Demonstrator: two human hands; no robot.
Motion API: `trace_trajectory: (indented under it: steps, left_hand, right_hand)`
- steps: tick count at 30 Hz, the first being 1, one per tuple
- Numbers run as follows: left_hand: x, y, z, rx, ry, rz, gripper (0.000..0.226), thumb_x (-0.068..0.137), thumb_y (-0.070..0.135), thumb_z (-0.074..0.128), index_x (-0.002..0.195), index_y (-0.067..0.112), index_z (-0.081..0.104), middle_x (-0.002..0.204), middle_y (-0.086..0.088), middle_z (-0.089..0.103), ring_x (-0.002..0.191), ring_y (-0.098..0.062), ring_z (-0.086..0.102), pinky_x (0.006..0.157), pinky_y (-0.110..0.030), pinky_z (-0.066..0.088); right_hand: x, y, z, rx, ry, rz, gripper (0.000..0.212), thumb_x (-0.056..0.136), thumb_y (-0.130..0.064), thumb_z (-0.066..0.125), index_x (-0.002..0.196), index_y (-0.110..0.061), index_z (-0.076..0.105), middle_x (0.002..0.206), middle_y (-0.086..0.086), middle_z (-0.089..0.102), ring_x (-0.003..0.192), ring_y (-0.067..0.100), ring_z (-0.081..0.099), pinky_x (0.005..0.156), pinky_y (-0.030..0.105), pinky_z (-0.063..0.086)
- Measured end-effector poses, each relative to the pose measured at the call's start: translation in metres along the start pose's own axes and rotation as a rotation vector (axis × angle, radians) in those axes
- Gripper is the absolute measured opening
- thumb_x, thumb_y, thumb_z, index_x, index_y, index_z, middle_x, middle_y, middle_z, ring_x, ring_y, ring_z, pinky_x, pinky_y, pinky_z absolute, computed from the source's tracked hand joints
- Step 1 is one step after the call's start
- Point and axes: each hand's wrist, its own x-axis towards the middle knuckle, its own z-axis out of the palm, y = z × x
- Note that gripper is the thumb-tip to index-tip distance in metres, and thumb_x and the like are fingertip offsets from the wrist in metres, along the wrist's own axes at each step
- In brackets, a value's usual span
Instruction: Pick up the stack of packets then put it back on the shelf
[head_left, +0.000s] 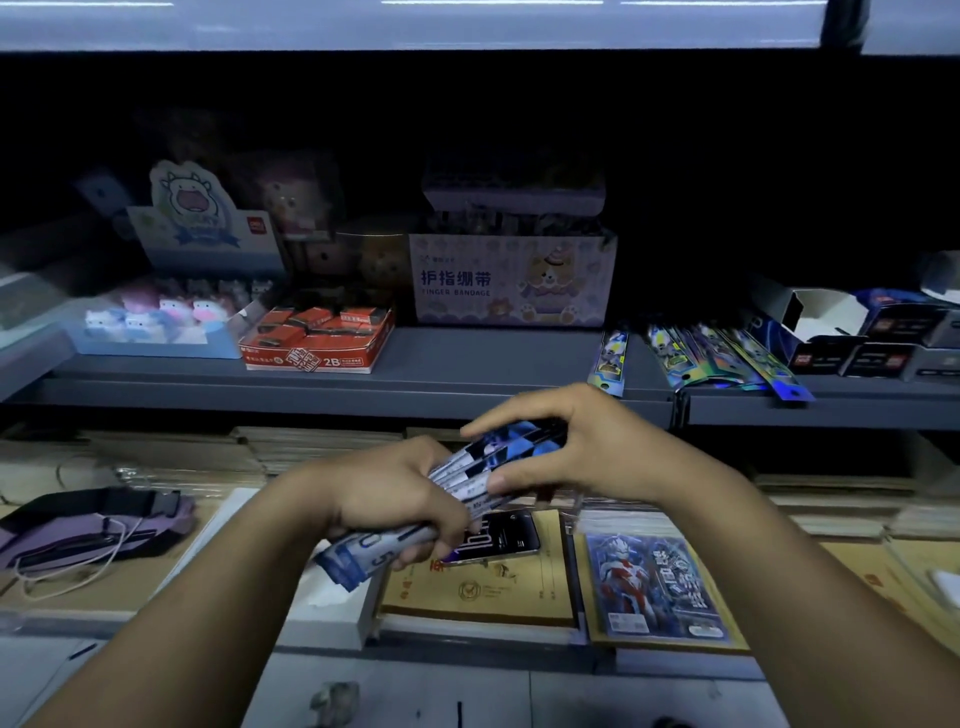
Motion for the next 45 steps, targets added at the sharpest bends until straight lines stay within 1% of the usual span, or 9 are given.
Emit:
trace_trajectory:
  steps: [4,12,17,22,25,29,33,37,45]
  left_hand:
    - [0.000,-0.001,-0.003,-0.124,-0.125,-0.014,0.015,0.076,-0.004,0.065,0.089,-0.011,0.065,0.066,-0.020,0.059,0.041,-0.019,0.050,0.046,-0.024,0.046]
    - [0.002,0.005,0.001,-0.223,-0.187,0.049,0.016,0.082,-0.003,0.057,0.089,0.006,0.068,0.076,-0.018,0.066,0.050,-0.018,0.059,0.053,-0.027,0.050]
    - [0.002,0.007,0.000,-0.232,-0.074,0.064,0.028,0.083,-0.002,0.064,0.110,0.001,0.059,0.090,-0.029,0.068,0.067,-0.032,0.067,0.070,-0.041,0.055]
    - [-0.005,0.016,-0.013,0.100,0.106,0.110,0.030,0.083,0.020,0.081,0.111,0.019,0.072,0.107,-0.013,0.076,0.099,-0.031,0.073,0.095,-0.045,0.055]
    - [-0.016,0.015,-0.024,0.109,0.157,0.102,0.039,0.082,0.027,0.085,0.117,0.023,0.070,0.115,-0.003,0.075,0.108,-0.025,0.072,0.104,-0.050,0.051]
    - [-0.032,0.011,-0.037,0.058,0.232,0.158,0.049,0.077,0.039,0.082,0.123,0.032,0.068,0.120,0.003,0.072,0.110,-0.019,0.070,0.098,-0.043,0.056]
    - [-0.023,0.015,-0.032,-0.086,0.673,0.399,0.054,0.073,0.050,0.085,0.121,0.033,0.067,0.116,0.008,0.071,0.102,-0.003,0.070,0.082,-0.018,0.056]
    - [-0.002,0.029,-0.048,0.357,1.039,0.566,0.071,0.075,0.065,0.077,0.134,0.036,0.052,0.132,0.016,0.057,0.123,-0.005,0.056,0.101,-0.027,0.047]
    - [0.079,0.026,-0.078,1.456,0.970,0.216,0.094,0.079,0.091,0.024,0.148,0.029,0.041,0.128,-0.005,0.058,0.112,-0.031,0.053,0.099,-0.045,0.039]
  right_hand:
    - [-0.001,-0.004,0.003,0.159,-0.016,0.007,0.028,0.085,-0.015,0.081,0.113,-0.016,0.079,0.085,-0.013,0.077,0.046,0.005,0.059,0.045,0.030,0.053]
    - [0.000,0.006,0.003,0.295,0.106,-0.049,0.016,0.085,-0.012,0.078,0.100,-0.010,0.082,0.086,0.012,0.076,0.038,0.026,0.050,0.036,0.029,0.045]
    - [0.004,0.006,0.003,0.333,0.218,0.003,0.013,0.084,-0.012,0.081,0.096,-0.009,0.082,0.075,0.035,0.057,0.049,0.030,0.031,0.039,0.021,0.024]
    - [0.007,0.010,0.000,0.333,0.285,-0.006,0.011,0.083,-0.008,0.080,0.094,-0.007,0.083,0.065,0.007,0.068,0.059,0.013,0.053,0.055,0.027,0.041]
    - [0.007,0.016,-0.005,0.351,0.345,0.010,0.013,0.086,0.001,0.076,0.098,0.004,0.079,0.055,-0.007,0.066,0.041,-0.001,0.049,0.046,0.009,0.037]
    - [0.010,0.020,-0.012,0.421,0.450,0.068,0.009,0.081,-0.017,0.082,0.089,-0.015,0.083,0.064,0.008,0.070,0.050,0.017,0.047,0.049,0.024,0.038]
    - [0.021,0.021,-0.030,0.466,0.601,0.095,0.010,0.081,-0.023,0.083,0.089,-0.017,0.082,0.075,0.026,0.068,0.061,0.026,0.050,0.048,0.027,0.038]
    - [0.054,0.027,-0.049,0.477,0.669,0.126,0.004,0.089,-0.011,0.077,0.085,-0.012,0.078,0.067,0.019,0.064,0.039,0.019,0.043,0.034,0.018,0.025]
    - [0.105,0.048,-0.062,0.366,0.610,0.308,0.018,0.092,-0.013,0.076,0.095,0.004,0.070,0.063,0.015,0.065,0.035,0.018,0.049,0.032,0.021,0.030]
